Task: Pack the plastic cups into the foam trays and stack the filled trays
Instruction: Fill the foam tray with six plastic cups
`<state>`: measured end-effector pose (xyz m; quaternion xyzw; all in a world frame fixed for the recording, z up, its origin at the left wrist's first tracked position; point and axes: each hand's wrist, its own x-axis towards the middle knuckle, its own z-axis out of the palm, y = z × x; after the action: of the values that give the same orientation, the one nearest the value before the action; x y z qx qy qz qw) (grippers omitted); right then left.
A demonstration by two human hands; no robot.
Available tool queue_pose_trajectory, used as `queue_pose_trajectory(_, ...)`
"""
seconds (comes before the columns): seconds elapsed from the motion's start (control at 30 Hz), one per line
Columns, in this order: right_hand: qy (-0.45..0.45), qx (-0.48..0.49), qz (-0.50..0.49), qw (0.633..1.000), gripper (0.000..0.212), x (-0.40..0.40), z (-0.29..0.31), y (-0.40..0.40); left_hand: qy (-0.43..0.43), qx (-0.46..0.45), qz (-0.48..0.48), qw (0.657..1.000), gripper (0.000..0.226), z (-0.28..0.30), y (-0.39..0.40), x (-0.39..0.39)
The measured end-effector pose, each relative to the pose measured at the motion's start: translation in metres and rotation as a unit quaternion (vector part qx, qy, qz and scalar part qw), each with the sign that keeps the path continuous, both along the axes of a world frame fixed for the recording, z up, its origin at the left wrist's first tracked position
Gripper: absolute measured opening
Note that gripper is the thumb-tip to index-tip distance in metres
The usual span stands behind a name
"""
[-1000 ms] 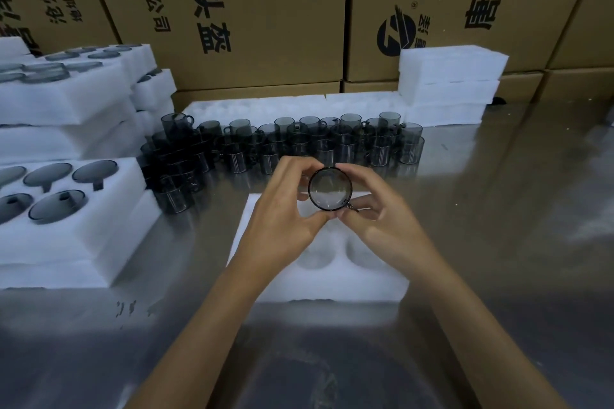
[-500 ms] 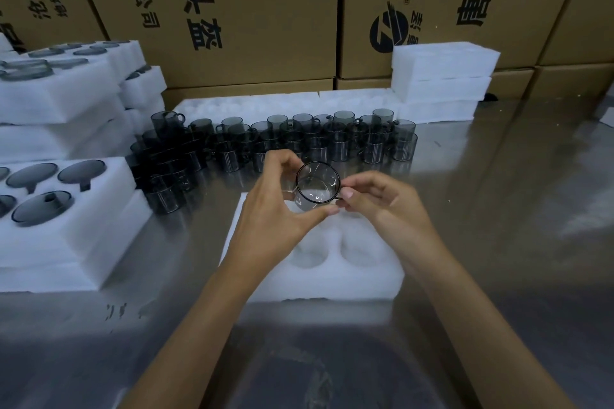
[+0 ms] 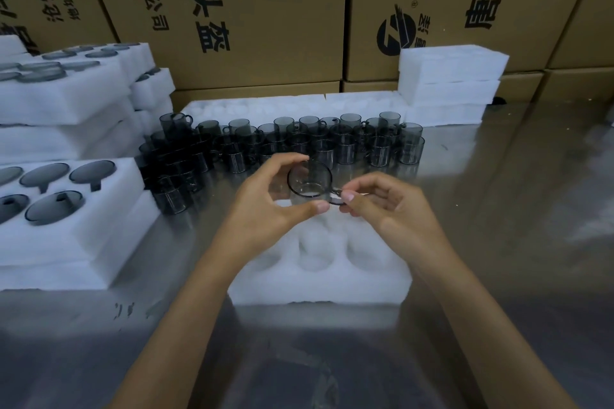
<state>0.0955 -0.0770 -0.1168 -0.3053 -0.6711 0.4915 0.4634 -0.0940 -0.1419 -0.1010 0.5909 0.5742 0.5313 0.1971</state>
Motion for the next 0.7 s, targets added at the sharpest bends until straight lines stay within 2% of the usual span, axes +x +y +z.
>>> queue_pose_trajectory(0.1, -0.024, 0.016, -0.015, 0.999, 0.008, -0.001, -0.002, 0.002, -0.092, 0.0, 0.016, 0.996, 0.067, 0.004, -0.002, -0.03)
queue_pose_trajectory(0.2, -0.098, 0.033, -0.008, 0.995, 0.017, -0.002, -0.008, 0.002, -0.136, -0.038, 0.006, 0.99, 0.079, 0.004, -0.008, -0.064)
queue_pose_trajectory(0.33, -0.18, 0.061, -0.013, 0.982, 0.019, -0.004, -0.012, -0.003, -0.112, -0.106, -0.04, 0.987, 0.074, -0.004, -0.012, -0.078)
queue_pose_trajectory(0.5, -0.186, 0.077, -0.031, 0.979, 0.018, -0.008, -0.004, -0.008, -0.104, -0.137, -0.099, 0.98, 0.059, -0.008, -0.011, -0.078)
queue_pose_trajectory(0.7, -0.221, 0.101, 0.066, 0.968, 0.028, -0.05, 0.017, -0.004, -0.087, -0.162, -0.133, 0.974, 0.055, -0.011, -0.012, -0.069)
